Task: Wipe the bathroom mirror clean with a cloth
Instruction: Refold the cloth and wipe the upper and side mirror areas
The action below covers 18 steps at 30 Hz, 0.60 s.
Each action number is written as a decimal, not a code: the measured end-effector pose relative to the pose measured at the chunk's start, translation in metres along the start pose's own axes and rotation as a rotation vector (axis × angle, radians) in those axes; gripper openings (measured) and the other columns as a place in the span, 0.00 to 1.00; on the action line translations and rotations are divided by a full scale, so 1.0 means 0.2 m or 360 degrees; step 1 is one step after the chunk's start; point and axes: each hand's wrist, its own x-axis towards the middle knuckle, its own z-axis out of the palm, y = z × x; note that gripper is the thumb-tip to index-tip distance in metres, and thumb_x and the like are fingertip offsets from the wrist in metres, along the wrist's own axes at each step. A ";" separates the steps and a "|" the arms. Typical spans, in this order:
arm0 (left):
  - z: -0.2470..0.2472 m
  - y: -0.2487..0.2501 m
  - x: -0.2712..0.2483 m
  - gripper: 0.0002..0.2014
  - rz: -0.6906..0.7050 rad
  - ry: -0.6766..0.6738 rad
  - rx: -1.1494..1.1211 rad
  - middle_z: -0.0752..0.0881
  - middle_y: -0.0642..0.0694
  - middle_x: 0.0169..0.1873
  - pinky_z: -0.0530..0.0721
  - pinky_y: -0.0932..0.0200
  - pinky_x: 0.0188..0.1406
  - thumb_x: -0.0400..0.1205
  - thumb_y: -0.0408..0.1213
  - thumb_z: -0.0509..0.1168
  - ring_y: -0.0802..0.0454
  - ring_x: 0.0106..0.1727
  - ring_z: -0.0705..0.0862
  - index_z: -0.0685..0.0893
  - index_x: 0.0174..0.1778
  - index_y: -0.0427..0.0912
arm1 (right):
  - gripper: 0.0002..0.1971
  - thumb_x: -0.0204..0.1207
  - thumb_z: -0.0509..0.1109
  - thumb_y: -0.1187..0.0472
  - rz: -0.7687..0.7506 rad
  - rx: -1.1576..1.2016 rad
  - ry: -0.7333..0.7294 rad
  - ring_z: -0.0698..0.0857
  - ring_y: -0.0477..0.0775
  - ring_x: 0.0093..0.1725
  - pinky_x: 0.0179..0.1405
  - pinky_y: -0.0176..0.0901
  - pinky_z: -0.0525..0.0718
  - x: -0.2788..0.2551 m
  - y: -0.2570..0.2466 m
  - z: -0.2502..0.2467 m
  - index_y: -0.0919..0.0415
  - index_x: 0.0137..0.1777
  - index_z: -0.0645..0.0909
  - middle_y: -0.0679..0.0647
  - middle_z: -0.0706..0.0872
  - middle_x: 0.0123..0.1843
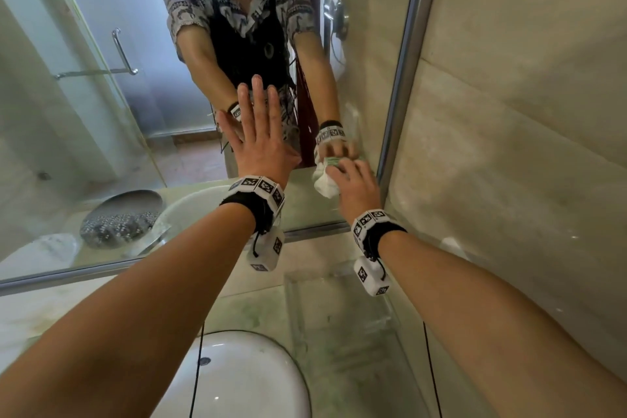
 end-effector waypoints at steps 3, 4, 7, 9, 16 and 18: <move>-0.01 0.00 -0.04 0.58 0.0009 0.0003 -0.0047 0.46 0.37 0.87 0.51 0.23 0.79 0.70 0.48 0.75 0.35 0.87 0.45 0.43 0.88 0.40 | 0.26 0.58 0.76 0.71 0.0084 0.0100 0.0069 0.79 0.60 0.56 0.46 0.51 0.85 -0.02 -0.01 -0.05 0.52 0.57 0.83 0.51 0.83 0.58; -0.01 0.01 -0.07 0.59 0.0024 -0.0020 -0.0050 0.45 0.37 0.87 0.51 0.23 0.79 0.70 0.48 0.76 0.35 0.87 0.44 0.42 0.88 0.40 | 0.25 0.60 0.75 0.70 0.0136 0.0179 0.0124 0.78 0.60 0.58 0.50 0.49 0.84 -0.02 0.00 -0.08 0.53 0.58 0.84 0.52 0.83 0.59; 0.02 0.02 -0.16 0.60 0.0088 -0.0097 -0.0034 0.43 0.37 0.87 0.50 0.24 0.80 0.70 0.50 0.77 0.35 0.87 0.42 0.43 0.87 0.38 | 0.21 0.67 0.71 0.69 0.0322 0.0321 0.0394 0.75 0.60 0.62 0.56 0.44 0.74 0.02 0.02 -0.19 0.56 0.61 0.84 0.54 0.82 0.63; 0.05 0.04 -0.19 0.62 0.0093 -0.0152 -0.0034 0.42 0.37 0.87 0.49 0.25 0.80 0.69 0.54 0.78 0.35 0.87 0.41 0.42 0.87 0.38 | 0.19 0.68 0.64 0.66 0.0400 0.0389 0.0644 0.74 0.60 0.62 0.60 0.43 0.70 0.10 0.02 -0.28 0.57 0.60 0.84 0.56 0.80 0.64; 0.16 0.07 -0.17 0.63 0.0057 -0.0162 0.0008 0.42 0.35 0.87 0.47 0.23 0.80 0.70 0.58 0.76 0.33 0.87 0.42 0.41 0.87 0.39 | 0.20 0.67 0.63 0.68 0.0243 0.0048 0.0771 0.75 0.64 0.63 0.63 0.51 0.73 0.20 0.08 -0.19 0.55 0.57 0.84 0.57 0.82 0.65; 0.18 0.07 -0.16 0.60 0.0043 -0.0117 -0.0006 0.46 0.35 0.87 0.50 0.22 0.79 0.71 0.55 0.76 0.33 0.87 0.46 0.45 0.88 0.39 | 0.19 0.65 0.65 0.67 0.0281 -0.0019 0.0708 0.74 0.62 0.63 0.60 0.52 0.76 0.12 0.10 -0.09 0.54 0.57 0.83 0.55 0.82 0.64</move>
